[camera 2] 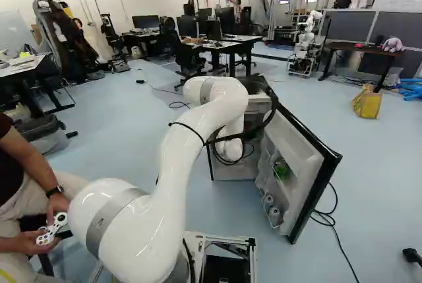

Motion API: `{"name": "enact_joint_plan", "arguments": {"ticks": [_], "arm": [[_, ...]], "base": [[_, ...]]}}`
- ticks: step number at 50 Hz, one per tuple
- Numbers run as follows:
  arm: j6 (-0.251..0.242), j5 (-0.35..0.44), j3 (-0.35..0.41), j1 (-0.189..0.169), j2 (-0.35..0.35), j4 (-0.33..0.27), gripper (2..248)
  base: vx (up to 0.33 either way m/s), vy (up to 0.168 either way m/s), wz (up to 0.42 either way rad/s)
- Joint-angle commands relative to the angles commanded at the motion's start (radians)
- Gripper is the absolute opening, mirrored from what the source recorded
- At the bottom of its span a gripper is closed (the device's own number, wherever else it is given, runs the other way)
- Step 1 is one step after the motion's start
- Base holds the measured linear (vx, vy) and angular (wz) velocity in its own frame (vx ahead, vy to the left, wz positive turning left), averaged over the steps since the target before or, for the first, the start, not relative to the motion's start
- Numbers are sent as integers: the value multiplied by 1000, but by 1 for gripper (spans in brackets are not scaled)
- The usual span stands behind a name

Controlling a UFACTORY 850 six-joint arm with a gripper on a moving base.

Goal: Grab a drink from the fridge

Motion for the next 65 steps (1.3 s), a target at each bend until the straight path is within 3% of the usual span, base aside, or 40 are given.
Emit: {"name": "enact_joint_plan", "arguments": {"ticks": [19, 24, 25, 30, 31, 40, 41, 45, 46, 51, 52, 65], "arm": [[0, 0, -19, -4, -11, 13, 247], [0, 0, -19, -4, -11, 13, 239], [0, 0, -19, -4, -11, 13, 225], [0, 0, -19, -4, -11, 13, 225], [0, 0, -19, -4, -11, 13, 213], [0, 0, -19, -4, -11, 13, 201], [0, 0, -19, -4, -11, 13, 189], [0, 0, -19, -4, -11, 13, 189], [0, 0, -19, -4, -11, 13, 177], [0, 0, -19, -4, -11, 13, 177], [0, 0, -19, -4, -11, 13, 166], [0, 0, -19, -4, -11, 13, 168]], "base": [[0, 0, 0], [0, 0, 0], [0, 0, 0], [0, 0, 0], [0, 0, 0], [0, 0, 0], [0, 0, 0], [0, 0, 0], [0, 0, 0], [0, 0, 0], [0, 0, 0], [0, 0, 0]]}}
